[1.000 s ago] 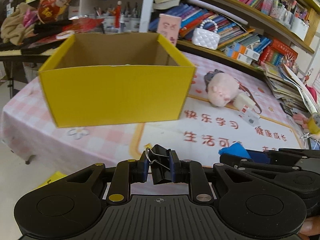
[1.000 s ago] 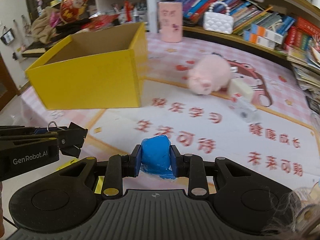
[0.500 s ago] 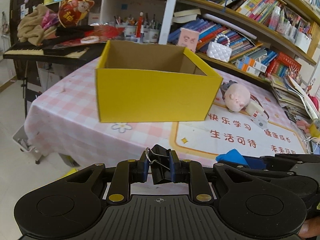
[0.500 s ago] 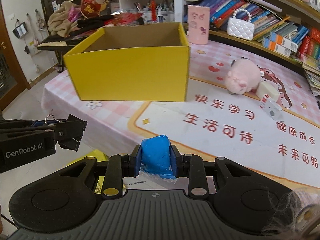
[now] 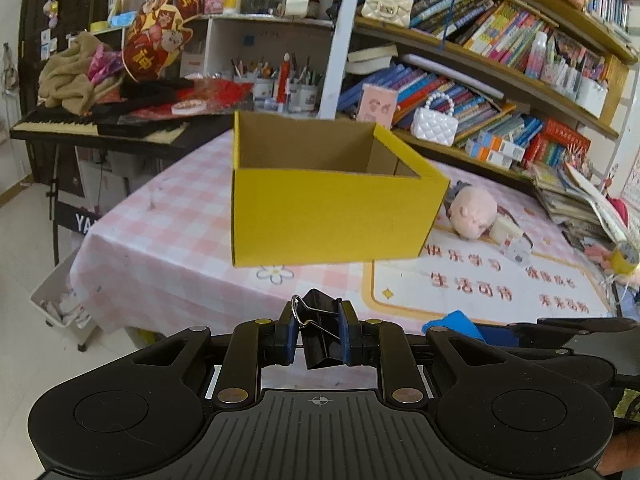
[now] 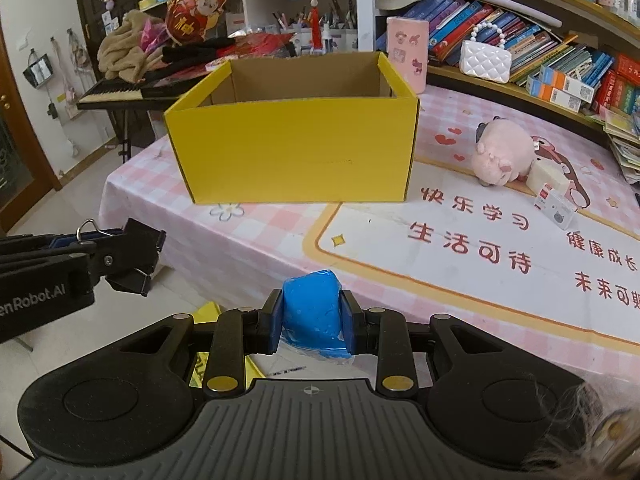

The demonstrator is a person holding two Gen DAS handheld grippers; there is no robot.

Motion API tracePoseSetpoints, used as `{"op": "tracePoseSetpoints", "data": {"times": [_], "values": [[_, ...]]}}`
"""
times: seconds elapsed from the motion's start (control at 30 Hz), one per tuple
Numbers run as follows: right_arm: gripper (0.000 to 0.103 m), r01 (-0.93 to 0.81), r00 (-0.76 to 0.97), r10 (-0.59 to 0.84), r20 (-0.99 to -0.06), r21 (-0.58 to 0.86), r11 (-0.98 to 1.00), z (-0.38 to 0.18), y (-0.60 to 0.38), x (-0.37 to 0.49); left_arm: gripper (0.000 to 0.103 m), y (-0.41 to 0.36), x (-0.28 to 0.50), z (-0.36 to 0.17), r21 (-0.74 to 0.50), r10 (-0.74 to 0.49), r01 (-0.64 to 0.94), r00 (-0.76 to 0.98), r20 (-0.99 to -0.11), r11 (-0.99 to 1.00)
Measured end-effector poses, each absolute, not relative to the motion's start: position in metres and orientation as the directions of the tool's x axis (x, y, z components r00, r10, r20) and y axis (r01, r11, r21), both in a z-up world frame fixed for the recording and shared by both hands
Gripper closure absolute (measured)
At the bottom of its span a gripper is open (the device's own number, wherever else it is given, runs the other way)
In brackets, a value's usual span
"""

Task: Organize objects
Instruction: 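Lift and carry the black clip and blue plush toward the yellow box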

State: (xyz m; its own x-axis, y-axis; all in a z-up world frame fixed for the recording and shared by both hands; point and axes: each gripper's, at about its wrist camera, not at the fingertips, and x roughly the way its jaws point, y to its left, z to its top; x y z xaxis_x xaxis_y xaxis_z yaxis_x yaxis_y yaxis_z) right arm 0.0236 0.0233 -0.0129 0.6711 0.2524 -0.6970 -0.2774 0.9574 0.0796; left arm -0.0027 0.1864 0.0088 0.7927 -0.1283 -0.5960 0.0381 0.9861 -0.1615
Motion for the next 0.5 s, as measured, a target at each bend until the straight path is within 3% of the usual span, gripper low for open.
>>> {"op": "tracePoseSetpoints", "data": {"times": [0.13,0.33,0.5], "values": [[0.076,-0.266,0.698,0.243,-0.673,0.071,0.961,0.001,0.021,0.035,0.084,0.19,0.011,0.022,-0.18,-0.128,0.031,0.818,-0.56,0.983],[0.076,-0.298,0.786,0.254,-0.564,0.014,0.954,0.043,0.018,0.08,0.084,0.19,0.054,0.057,-0.186,-0.086,0.001,0.89,-0.448,0.983],[0.076,-0.327,0.82,0.277,-0.501,-0.012,0.945,0.064,0.017,0.137,0.084,0.185,0.095,0.073,-0.206,-0.049,-0.038,0.914,-0.403,0.978]]}}
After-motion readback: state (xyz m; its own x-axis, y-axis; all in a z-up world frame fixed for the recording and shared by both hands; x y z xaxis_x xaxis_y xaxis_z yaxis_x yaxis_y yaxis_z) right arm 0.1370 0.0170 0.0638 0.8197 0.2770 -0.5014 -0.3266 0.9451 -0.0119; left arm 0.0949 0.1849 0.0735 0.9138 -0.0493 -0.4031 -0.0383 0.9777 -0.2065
